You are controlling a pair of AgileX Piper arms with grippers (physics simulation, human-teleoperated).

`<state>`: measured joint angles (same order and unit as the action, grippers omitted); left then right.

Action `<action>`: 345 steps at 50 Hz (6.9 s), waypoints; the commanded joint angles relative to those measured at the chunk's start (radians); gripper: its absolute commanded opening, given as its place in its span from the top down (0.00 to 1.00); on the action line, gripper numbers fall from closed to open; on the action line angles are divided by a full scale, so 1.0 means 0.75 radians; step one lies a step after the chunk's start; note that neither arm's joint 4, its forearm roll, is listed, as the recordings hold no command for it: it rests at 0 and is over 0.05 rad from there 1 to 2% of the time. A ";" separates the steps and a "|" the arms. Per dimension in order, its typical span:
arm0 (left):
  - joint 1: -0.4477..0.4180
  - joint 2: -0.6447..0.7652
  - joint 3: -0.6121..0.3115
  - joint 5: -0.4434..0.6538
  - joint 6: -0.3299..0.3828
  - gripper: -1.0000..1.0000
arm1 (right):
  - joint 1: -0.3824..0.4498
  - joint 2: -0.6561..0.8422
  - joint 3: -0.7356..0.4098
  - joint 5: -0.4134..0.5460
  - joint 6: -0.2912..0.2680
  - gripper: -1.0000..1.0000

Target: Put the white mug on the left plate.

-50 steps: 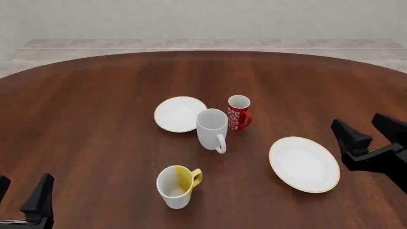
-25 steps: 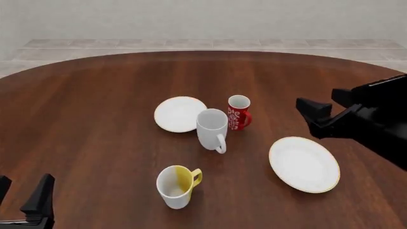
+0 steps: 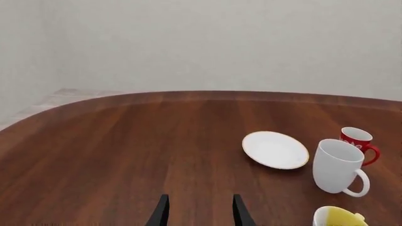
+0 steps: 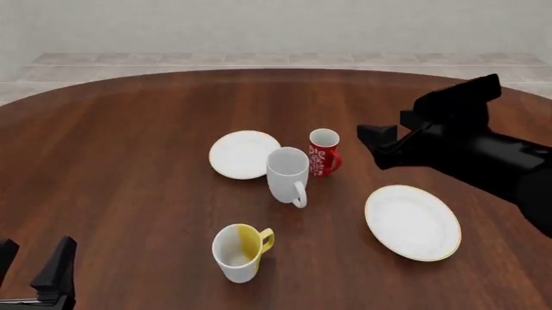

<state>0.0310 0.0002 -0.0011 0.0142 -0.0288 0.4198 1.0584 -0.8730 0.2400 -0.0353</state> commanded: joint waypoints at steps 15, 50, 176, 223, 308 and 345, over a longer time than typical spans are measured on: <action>-0.013 0.000 0.001 0.008 -0.009 0.00 | 0.063 0.262 -0.103 -0.098 0.042 0.00; -0.005 0.001 0.001 0.025 -0.026 0.00 | 0.192 0.464 -0.070 -0.331 0.183 0.00; -0.020 0.005 0.001 0.049 -0.043 0.00 | 0.193 1.064 0.004 -0.702 0.231 0.00; -0.015 0.014 0.001 0.046 -0.049 0.00 | 0.120 1.006 0.082 -0.757 0.055 1.00; 0.000 0.006 0.001 0.064 -0.030 0.00 | 0.242 1.001 -0.736 0.008 0.138 1.00; 0.018 0.018 0.001 0.083 -0.035 0.00 | 0.193 1.361 -1.123 0.080 0.112 1.00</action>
<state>0.0416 0.0126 0.0000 0.0710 -0.0574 0.5729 2.0159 -1.6511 0.3010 0.0324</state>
